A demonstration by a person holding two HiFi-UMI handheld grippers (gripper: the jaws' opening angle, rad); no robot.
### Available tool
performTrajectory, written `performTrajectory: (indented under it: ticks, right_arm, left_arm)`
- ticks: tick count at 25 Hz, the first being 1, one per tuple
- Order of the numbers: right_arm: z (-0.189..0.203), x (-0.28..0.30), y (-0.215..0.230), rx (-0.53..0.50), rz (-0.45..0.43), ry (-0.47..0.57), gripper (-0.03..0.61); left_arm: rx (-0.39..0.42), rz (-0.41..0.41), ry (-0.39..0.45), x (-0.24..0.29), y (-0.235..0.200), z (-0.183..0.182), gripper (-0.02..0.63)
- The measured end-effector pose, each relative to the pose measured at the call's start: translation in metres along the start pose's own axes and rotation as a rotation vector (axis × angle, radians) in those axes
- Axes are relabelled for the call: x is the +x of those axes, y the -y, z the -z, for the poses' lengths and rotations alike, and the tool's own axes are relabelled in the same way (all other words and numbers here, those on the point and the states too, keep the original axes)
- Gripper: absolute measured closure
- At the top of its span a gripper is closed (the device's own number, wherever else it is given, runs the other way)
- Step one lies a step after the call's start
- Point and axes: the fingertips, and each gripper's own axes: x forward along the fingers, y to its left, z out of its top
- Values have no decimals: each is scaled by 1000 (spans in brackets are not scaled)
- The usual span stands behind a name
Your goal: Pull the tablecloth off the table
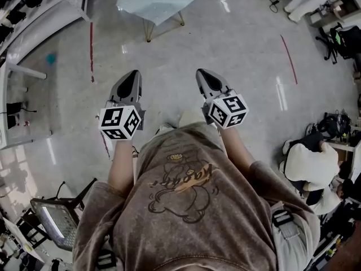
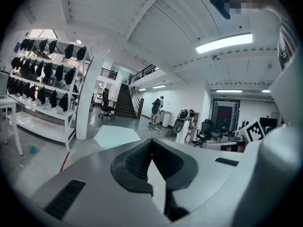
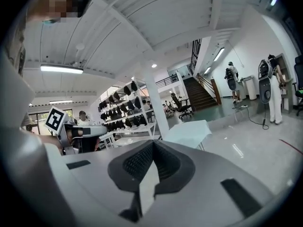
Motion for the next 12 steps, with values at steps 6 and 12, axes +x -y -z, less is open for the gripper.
performTrajectory:
  ticks: [6,12]
  right_arm:
    - [4,10,-5,16,23,-6,571]
    - [-3,31,2,11,22,-6,571]
  left_arm:
    - [-12,12,-12,0,-17,1,595]
    - [-27,4,-5,18,-30,-2,595]
